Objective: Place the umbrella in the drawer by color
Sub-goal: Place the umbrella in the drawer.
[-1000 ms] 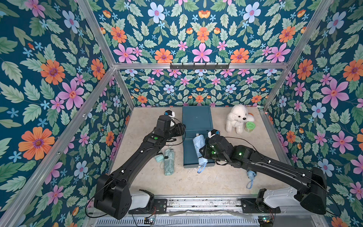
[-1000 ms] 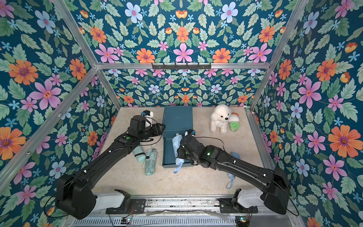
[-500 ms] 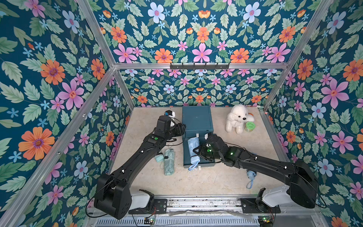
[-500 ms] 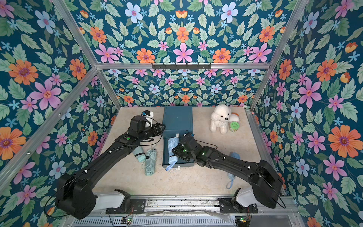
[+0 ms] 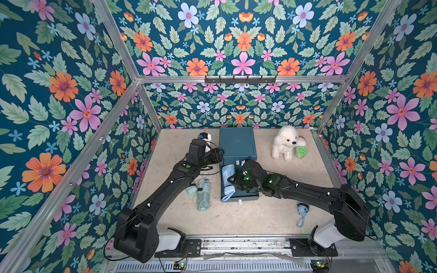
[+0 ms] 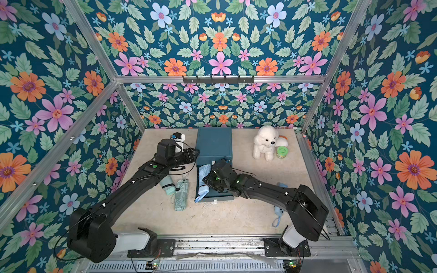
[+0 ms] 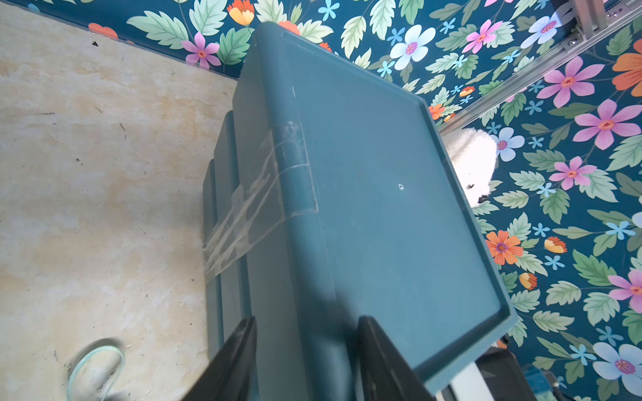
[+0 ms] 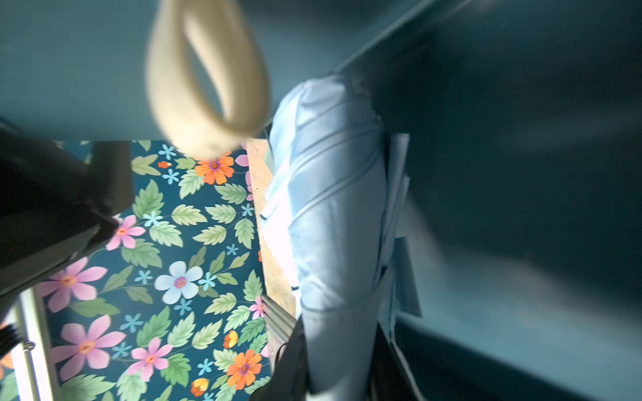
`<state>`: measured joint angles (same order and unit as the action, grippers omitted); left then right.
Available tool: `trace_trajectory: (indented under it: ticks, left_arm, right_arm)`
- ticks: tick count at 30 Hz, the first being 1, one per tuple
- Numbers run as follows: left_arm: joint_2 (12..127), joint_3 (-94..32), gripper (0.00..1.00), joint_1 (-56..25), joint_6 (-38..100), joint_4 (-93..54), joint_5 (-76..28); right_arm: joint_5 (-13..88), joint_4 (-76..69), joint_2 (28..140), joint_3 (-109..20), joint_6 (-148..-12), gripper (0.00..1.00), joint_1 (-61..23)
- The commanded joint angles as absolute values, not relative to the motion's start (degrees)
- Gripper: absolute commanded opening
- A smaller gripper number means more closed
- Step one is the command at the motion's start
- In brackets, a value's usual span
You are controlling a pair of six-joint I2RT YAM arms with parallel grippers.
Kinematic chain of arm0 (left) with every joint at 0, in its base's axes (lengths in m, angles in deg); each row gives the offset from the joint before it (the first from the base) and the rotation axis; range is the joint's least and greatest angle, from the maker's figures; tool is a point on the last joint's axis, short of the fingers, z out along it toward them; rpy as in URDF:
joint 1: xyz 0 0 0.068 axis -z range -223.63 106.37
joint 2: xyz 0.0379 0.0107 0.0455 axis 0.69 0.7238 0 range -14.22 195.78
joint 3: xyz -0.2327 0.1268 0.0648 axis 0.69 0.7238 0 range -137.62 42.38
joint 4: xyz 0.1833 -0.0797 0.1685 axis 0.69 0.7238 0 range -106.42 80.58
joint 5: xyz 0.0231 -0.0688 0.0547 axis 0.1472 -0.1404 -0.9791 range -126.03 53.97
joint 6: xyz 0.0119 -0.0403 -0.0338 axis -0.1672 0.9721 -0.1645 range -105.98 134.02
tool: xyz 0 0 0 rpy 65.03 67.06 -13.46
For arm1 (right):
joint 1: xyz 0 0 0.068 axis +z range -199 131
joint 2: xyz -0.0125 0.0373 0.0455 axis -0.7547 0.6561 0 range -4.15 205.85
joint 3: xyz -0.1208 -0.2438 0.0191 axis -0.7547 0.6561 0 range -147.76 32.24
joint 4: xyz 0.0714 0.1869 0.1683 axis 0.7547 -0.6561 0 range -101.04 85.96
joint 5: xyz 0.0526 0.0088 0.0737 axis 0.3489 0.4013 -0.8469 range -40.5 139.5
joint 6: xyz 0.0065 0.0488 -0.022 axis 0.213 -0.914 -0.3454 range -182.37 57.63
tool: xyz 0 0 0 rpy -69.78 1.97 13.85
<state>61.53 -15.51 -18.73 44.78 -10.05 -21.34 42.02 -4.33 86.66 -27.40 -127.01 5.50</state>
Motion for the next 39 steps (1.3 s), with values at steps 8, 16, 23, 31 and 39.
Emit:
trace_trajectory:
  ticks: [8, 16, 23, 31, 39]
  left_arm:
    - [61.97, -15.43, 0.52, -18.7, 43.75, -7.81, -20.59]
    - [62.13, -15.46, 0.51, -18.67, 43.82, -7.89, -20.2]
    - [62.07, -15.41, 0.51, -18.67, 43.59, -7.86, -20.21]
    - [62.06, -15.45, 0.51, -18.67, 43.37, -7.67, -20.43]
    - [62.16, -15.72, 0.51, -18.67, 42.88, -7.37, -20.39]
  right_arm:
    - [47.43, 0.39, 90.25, -28.24, -122.95, 0.0, 5.4]
    - [50.93, 0.19, 93.22, -28.1, -120.11, 0.0, 5.4]
    - [52.31, 1.29, 93.46, -27.17, -118.55, 0.24, 6.06]
    - [58.65, -6.43, 88.94, -28.51, -116.92, 0.56, 7.27]
    - [65.61, -17.12, 84.87, -31.46, -114.31, 0.63, 9.42]
